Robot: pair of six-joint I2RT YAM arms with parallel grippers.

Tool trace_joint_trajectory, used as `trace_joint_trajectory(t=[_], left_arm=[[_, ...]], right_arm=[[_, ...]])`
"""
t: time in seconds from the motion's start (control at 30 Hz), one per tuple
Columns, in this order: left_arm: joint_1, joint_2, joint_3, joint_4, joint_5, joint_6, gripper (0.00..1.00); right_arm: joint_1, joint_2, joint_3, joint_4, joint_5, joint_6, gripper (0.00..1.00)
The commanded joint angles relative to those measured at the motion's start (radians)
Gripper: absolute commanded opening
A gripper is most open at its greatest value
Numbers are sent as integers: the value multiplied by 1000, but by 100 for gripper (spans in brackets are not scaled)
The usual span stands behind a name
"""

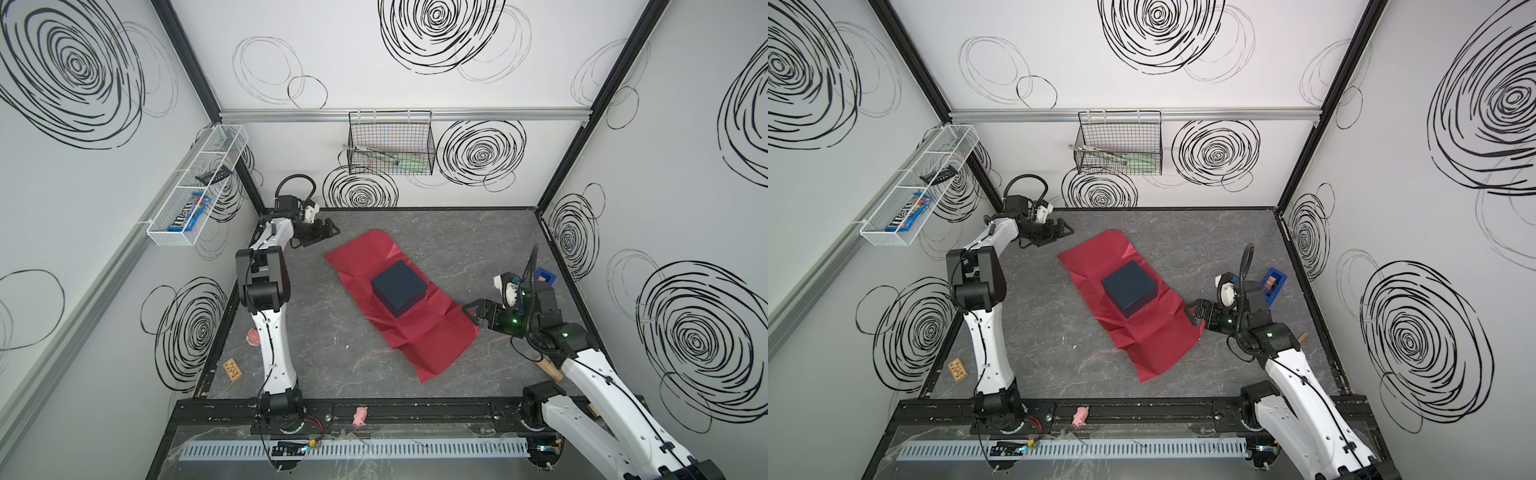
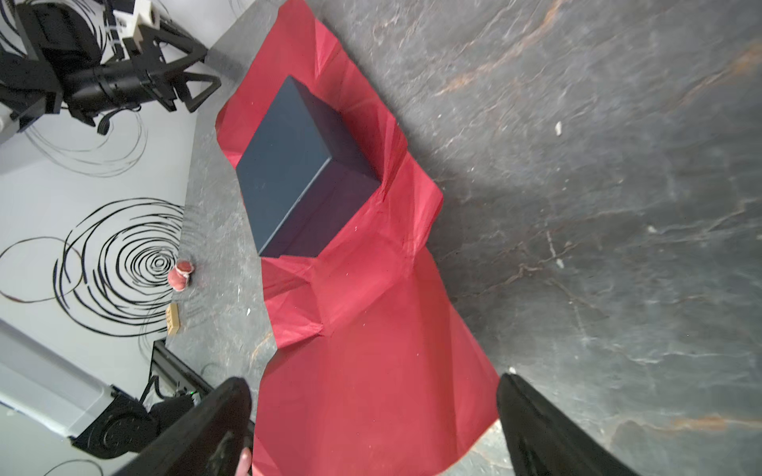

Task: Wrap a gift box in wrapping paper
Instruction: Rotate the wrapping paper at the center of the table.

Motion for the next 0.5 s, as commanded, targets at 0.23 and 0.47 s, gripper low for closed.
trace_joint_trajectory(t=[0.23, 0.47], left_arm=[[-63, 27, 13, -65, 42, 37, 95], [-64, 29, 7, -64, 32, 37, 85]], right_arm=[[10, 46, -100, 108, -33, 50, 98], [11, 10, -84, 44, 47, 74, 98]])
